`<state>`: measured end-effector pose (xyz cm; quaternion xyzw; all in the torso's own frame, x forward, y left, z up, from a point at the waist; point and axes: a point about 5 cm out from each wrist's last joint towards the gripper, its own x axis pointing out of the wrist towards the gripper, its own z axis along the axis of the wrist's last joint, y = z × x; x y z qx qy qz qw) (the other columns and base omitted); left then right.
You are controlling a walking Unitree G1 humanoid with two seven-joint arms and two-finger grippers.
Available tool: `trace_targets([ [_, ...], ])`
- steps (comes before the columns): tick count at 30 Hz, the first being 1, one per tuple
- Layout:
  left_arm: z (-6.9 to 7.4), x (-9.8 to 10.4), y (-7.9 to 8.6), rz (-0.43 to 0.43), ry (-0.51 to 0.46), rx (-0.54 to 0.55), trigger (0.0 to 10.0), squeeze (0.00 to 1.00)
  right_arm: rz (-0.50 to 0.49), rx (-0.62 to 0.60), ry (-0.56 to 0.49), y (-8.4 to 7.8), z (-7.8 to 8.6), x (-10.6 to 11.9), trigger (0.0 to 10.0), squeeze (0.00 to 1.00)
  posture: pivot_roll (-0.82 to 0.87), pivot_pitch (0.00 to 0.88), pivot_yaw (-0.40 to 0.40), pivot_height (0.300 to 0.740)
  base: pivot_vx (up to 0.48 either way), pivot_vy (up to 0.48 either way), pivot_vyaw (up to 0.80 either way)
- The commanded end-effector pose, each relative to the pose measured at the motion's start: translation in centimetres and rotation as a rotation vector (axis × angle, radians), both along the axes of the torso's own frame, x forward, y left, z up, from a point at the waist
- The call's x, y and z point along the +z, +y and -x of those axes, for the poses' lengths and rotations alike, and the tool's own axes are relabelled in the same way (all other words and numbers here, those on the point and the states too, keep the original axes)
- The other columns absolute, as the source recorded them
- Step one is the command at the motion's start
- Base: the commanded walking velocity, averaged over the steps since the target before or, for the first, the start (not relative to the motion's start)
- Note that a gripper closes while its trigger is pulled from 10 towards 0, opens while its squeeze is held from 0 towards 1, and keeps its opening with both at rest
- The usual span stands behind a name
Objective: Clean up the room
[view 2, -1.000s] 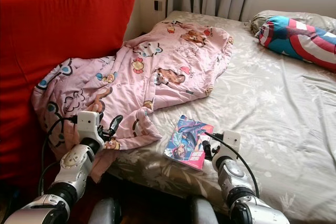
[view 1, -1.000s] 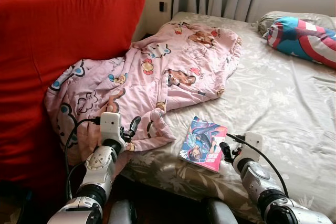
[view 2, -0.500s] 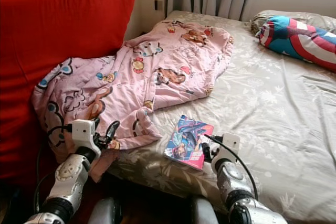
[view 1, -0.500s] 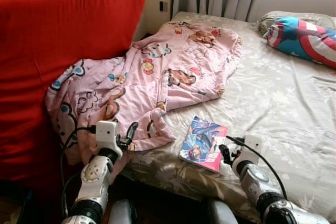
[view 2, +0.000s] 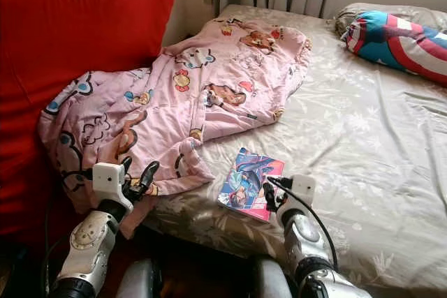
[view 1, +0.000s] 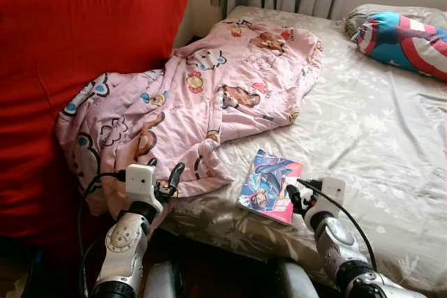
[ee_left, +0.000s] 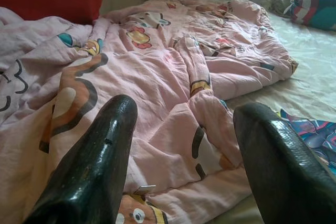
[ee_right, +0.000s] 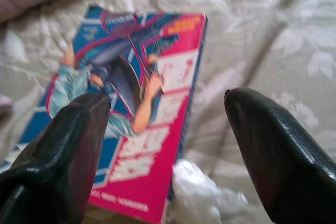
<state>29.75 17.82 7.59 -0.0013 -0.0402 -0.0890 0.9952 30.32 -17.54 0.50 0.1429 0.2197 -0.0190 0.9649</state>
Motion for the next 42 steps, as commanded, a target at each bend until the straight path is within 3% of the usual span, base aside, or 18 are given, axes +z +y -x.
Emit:
trace_targets([
  [1,0.1,0.3,-0.3,-0.007,-0.004,-0.015,10.0,0.0,0.005,0.001,-0.011,0.0,-0.1,0.1,10.0,0.0,0.09,0.109,-0.042,0.581,0.0,0.0,0.0],
  [37,2.6,1.7,-0.1,-0.056,0.036,-0.057,10.0,0.0,-0.04,-0.056,0.089,0.4,1.8,-1.9,10.0,0.0,0.14,0.184,0.005,0.581,0.0,0.0,0.0],
  [38,2.7,1.7,-0.1,-0.06,0.043,-0.058,10.0,0.0,-0.045,-0.059,0.089,0.4,1.9,-2.0,0.0,0.0,0.15,0.185,0.007,0.581,0.0,0.0,0.0],
  [42,2.9,1.7,-0.1,-0.062,0.05,-0.059,10.0,0.0,-0.044,-0.062,0.089,0.3,1.8,-1.9,0.0,0.0,0.14,0.186,0.008,0.581,0.0,0.0,0.0],
])
